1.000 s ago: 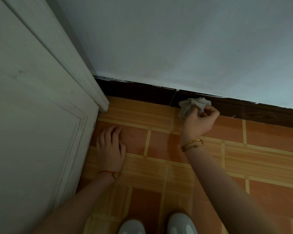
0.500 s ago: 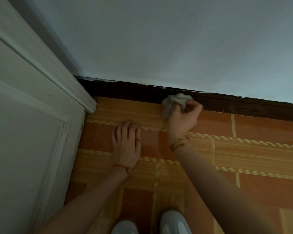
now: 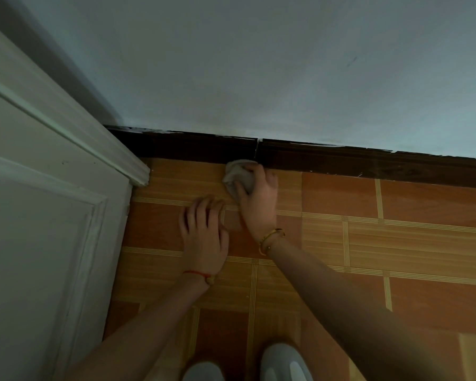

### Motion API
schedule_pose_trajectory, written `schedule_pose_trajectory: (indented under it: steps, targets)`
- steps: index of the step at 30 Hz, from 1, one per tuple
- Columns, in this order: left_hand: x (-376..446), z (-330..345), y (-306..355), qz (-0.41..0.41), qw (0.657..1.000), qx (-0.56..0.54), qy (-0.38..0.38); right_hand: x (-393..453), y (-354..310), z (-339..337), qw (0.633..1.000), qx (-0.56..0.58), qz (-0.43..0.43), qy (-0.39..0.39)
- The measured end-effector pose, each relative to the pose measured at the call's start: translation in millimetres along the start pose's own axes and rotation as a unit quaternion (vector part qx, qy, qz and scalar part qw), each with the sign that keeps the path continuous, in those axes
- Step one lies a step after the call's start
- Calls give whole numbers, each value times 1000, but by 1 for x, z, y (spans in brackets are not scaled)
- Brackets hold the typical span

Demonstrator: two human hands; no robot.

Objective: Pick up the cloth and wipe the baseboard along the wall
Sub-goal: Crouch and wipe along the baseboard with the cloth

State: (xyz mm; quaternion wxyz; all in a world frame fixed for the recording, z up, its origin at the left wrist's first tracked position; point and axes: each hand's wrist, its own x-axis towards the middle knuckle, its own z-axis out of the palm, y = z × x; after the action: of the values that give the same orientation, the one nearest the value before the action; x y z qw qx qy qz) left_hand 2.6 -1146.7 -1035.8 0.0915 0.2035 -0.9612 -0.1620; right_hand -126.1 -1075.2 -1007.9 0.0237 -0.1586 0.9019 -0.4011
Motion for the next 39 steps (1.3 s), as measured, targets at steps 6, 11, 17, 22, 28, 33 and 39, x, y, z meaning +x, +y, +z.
schedule_pose_trajectory:
  steps: [6,11,17,22,28,33,39]
  targets:
    - [1,-1,1,-9,1000,-5,-4,1,35,-36,998,-50,-36,23]
    - [0,-1,2,-14,1000,-6,-6,-3,73,-76,991,-84,44,94]
    - [1,-1,3,-17,1000,7,-7,-2,55,-57,995,-80,32,58]
    - [0,-2,2,-12,1000,13,-7,3,11,-11,989,-83,-113,-50]
    - [-1,-1,3,-12,1000,8,0,4,32,-34,986,-106,-122,-39]
    - [-1,-1,5,-13,1000,-2,-7,-3,78,-94,988,-151,-20,23]
    - [-2,0,7,-15,1000,11,-14,1,116,-141,975,-197,83,62]
